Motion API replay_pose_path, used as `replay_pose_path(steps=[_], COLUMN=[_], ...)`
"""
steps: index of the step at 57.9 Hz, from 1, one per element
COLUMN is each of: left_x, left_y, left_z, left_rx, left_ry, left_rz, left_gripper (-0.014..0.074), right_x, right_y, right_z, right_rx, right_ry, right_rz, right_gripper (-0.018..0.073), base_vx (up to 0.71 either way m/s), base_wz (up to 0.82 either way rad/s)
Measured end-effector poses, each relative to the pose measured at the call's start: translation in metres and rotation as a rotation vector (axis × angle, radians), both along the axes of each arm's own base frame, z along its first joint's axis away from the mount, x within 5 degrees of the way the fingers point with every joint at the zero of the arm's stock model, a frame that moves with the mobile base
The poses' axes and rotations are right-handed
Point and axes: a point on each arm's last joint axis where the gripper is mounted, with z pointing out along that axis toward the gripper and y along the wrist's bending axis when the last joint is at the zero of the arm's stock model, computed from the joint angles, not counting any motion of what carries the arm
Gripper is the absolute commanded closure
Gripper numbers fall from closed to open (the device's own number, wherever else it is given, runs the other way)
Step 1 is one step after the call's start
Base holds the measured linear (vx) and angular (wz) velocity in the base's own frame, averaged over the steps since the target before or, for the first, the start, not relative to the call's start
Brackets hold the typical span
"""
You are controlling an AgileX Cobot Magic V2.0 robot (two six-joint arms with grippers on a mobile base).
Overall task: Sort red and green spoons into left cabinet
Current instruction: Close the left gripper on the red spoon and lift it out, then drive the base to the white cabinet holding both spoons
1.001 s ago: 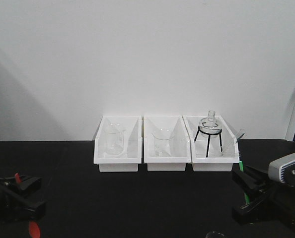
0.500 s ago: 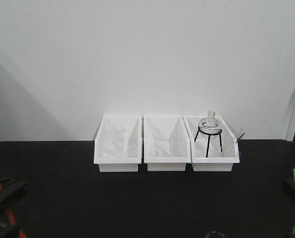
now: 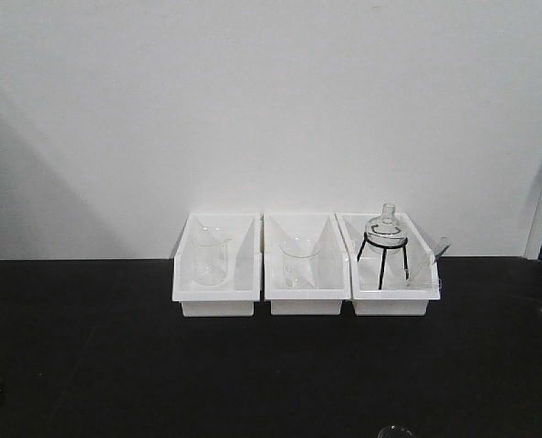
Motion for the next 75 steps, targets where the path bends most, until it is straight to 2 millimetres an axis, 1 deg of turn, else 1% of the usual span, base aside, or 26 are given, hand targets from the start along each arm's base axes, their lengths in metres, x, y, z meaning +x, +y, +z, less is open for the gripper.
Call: replay_pose_path(steps=[21, 75], left_x=[-0.0036, -0.0037], left_y=[-0.0027, -0.0028], left_z=[-0.0056, -0.0058], left_rx=[0.016, 0.016], left_ry=[0.061, 0.063], left_rz=[-0.041, -0.042], left_gripper=[0.0596, 0.0596], right_x=[-0.0001, -0.0002], right_y=[0.0005, 0.0007], right_z=[-0.0008, -0.0008], right_rx=[-0.010, -0.012], right_ry=[-0.001, -0.002], right_rz=[0.005, 0.007], right_gripper=[0.0564, 0.0564], base_vx=[0.00, -0.01], base_wz=[0.00, 0.00])
